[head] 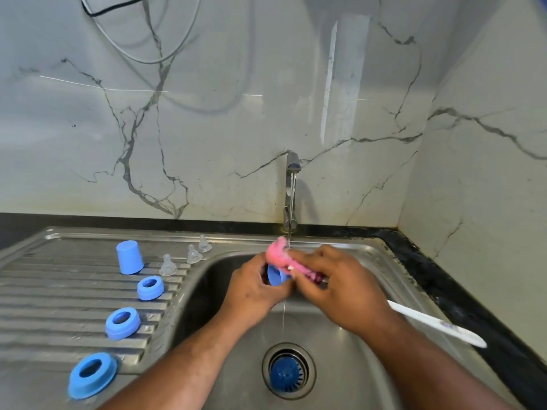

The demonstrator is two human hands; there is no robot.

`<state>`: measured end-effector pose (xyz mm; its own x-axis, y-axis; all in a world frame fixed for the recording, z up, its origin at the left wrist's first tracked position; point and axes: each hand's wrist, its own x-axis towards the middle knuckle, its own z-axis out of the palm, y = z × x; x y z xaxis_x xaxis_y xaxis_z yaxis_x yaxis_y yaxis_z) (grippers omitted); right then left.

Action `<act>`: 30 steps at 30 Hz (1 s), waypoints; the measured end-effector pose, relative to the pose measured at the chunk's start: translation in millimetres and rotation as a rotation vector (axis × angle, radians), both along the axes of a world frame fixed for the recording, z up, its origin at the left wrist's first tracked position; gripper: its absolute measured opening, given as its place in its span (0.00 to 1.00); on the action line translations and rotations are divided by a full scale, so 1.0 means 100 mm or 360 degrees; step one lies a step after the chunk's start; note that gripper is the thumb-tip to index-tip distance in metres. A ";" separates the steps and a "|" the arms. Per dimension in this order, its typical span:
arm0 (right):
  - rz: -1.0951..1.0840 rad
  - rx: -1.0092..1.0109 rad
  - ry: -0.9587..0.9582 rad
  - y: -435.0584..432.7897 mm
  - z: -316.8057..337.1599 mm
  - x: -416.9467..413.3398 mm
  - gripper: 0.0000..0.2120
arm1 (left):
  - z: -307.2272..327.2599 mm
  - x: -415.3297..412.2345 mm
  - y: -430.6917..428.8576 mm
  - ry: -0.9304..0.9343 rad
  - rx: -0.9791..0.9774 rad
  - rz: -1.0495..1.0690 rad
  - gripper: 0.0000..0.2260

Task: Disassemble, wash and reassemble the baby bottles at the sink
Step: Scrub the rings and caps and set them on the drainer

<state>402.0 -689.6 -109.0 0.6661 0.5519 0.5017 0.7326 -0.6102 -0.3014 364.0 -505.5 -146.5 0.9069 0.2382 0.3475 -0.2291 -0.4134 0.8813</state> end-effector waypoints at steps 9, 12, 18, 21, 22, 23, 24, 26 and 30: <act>0.0035 -0.0012 0.0016 -0.04 0.01 0.02 0.20 | -0.06 0.01 0.01 0.0003 -0.0052 -0.0080 0.25; -0.0027 0.0034 0.0039 -0.03 0.01 0.04 0.20 | -0.05 0.00 0.02 0.0022 -0.0150 -0.0144 0.32; 0.0019 0.0011 0.0075 -0.06 0.00 0.06 0.20 | -0.07 0.02 0.05 0.0079 -0.0172 -0.0294 0.22; 0.0011 0.0077 0.0109 -0.07 -0.04 0.13 0.19 | -0.03 0.00 0.02 0.0074 -0.0243 -0.0414 0.12; -0.0044 0.0129 0.0110 -0.08 -0.07 0.17 0.19 | -0.02 -0.02 0.02 0.0085 -0.0341 -0.0454 0.11; -0.0089 0.0184 0.0095 -0.09 -0.08 0.19 0.19 | 0.00 -0.03 0.02 0.0103 -0.0468 -0.0492 0.11; -0.0100 0.0234 0.0081 -0.10 -0.09 0.20 0.18 | 0.02 -0.04 0.02 0.0126 -0.0617 -0.0527 0.13; -0.0002 0.0308 0.0063 -0.08 -0.05 0.15 0.19 | 0.08 -0.06 0.00 0.0180 -0.0949 -0.0582 0.14; 0.0077 0.0411 0.0022 -0.03 -0.03 0.13 0.17 | 0.18 -0.08 -0.06 0.0218 -0.1506 -0.0717 0.10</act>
